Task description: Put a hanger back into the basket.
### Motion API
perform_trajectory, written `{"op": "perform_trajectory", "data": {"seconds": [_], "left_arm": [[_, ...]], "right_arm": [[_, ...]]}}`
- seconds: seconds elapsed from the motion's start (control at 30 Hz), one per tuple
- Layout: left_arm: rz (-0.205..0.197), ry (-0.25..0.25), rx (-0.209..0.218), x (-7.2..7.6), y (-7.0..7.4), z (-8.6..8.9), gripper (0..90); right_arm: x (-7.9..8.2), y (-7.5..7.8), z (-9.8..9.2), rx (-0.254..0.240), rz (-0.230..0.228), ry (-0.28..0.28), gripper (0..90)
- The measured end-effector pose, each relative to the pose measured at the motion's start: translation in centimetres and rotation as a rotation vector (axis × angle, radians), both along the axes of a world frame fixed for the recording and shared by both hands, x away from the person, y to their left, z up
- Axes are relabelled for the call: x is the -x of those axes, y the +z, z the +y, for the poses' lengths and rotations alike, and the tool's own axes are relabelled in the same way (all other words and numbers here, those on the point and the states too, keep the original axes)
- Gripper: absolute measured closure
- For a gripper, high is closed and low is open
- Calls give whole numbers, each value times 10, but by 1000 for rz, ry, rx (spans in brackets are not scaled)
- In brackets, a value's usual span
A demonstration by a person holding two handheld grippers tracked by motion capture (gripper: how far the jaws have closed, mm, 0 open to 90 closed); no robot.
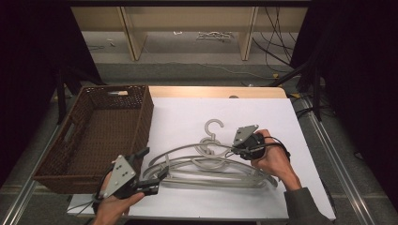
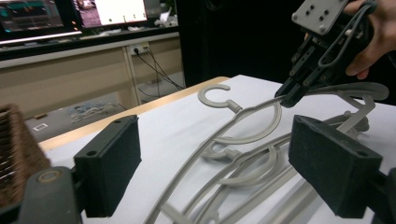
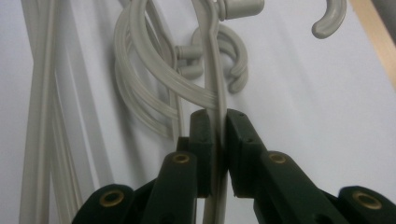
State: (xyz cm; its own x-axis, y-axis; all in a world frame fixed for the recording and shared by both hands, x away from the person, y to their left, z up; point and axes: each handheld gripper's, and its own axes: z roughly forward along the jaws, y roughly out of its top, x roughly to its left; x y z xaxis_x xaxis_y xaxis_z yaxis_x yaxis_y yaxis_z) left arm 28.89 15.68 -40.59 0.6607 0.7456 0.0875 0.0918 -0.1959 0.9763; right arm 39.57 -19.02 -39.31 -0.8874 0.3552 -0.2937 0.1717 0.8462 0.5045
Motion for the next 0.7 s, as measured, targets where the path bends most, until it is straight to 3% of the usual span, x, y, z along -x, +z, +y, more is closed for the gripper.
{"op": "perform_trajectory", "data": {"seconds": [0.1, 0.13, 0.17, 0.2, 0.3, 0.33, 0.67, 0.7], "left_arm": [[35, -6, -37, -13, 0, -12, 196], [50, -26, -68, -27, 1, -23, 196], [74, -23, -70, -31, 0, -29, 197], [60, -25, -87, -38, 1, -33, 200], [80, -30, -101, -47, 0, -44, 214], [104, -48, -132, -56, 0, -53, 215], [168, -54, -181, -83, -4, -81, 267], [177, -54, -179, -84, -4, -83, 267]], "right_arm": [[1, 4, 0, -6, -9, 6, 819], [2, 6, -1, -4, -21, 13, 820], [2, 6, -1, -17, -16, 12, 820], [2, 6, -2, -18, -17, 19, 820], [1, 6, -4, -11, -25, 19, 820], [2, 6, -4, -12, -23, 21, 820], [5, 16, -6, -53, -50, 48, 821], [6, 17, -6, -61, -32, 46, 820]]}}
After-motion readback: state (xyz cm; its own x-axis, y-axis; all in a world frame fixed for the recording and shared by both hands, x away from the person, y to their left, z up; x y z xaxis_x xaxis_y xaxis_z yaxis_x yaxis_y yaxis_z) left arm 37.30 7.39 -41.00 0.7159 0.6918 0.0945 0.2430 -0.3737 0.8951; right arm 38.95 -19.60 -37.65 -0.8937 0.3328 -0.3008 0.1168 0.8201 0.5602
